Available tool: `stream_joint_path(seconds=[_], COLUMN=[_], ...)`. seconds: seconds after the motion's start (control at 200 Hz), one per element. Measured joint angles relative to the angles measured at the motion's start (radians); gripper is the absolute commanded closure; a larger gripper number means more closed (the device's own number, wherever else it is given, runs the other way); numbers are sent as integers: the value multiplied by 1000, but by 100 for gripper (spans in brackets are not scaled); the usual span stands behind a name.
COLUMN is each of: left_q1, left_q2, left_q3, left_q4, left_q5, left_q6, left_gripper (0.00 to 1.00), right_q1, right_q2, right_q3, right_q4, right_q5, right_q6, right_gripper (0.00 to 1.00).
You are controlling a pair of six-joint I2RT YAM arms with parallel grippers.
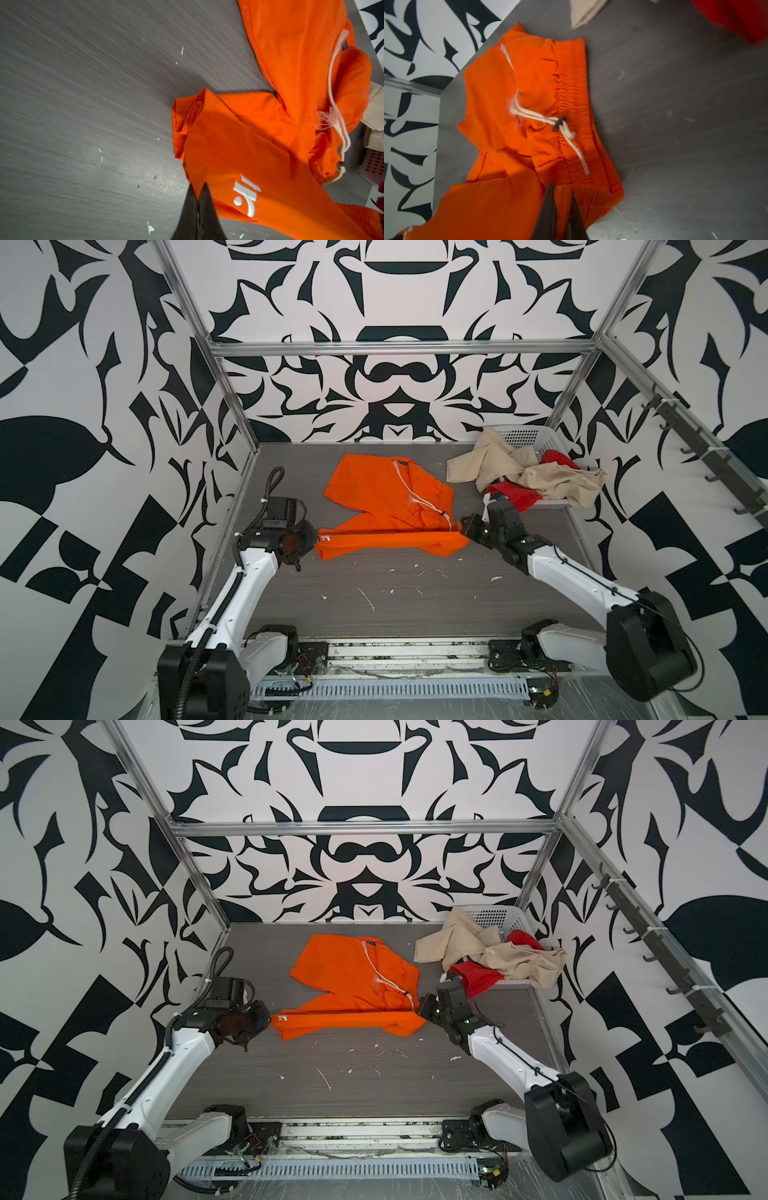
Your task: Fold and stack the shorts
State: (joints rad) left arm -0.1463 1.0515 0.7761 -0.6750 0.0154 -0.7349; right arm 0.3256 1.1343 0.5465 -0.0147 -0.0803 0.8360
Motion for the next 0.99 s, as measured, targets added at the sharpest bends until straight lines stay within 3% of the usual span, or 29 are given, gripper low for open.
stream_joint_path(seconds=[0.145,0.235,0.32,0.365,0.435,0.525,0.61,0.735,0.995], left_q1=[-108,-160,-188,-197,-205,-208,-208,-208,-208], left_q2=[-11,-14,-36,-55,-98,-146,-148,-56,257], left_q3=[-2,-8,-34,-49,-59,-46,-6,69,88], left_q4=[-14,-55,-107,-146,-202,-252,-262,-210,61], left_q5=[-49,-69,-88,-101,-110,-124,-132,-117,-16], left_q6=[-103,-156,-197,-228,-265,-278,-273,-230,-178], left_gripper=[100,98,71,62,50,50,50,54,56], right_q1=[-8,-8,-10,-12,-13,-15,-16,-16,65], right_q2=[-210,-339,-463,-518,-579,-603,-566,-415,-43], right_q3=[-79,-110,-137,-139,-122,-24,102,219,175], right_q4=[-37,-112,-243,-332,-475,-674,-758,-732,-528], right_q5=[54,74,81,86,97,135,153,101,-61], right_q6=[85,132,186,194,212,204,161,93,19], right_gripper=[100,72,44,38,37,39,41,44,46])
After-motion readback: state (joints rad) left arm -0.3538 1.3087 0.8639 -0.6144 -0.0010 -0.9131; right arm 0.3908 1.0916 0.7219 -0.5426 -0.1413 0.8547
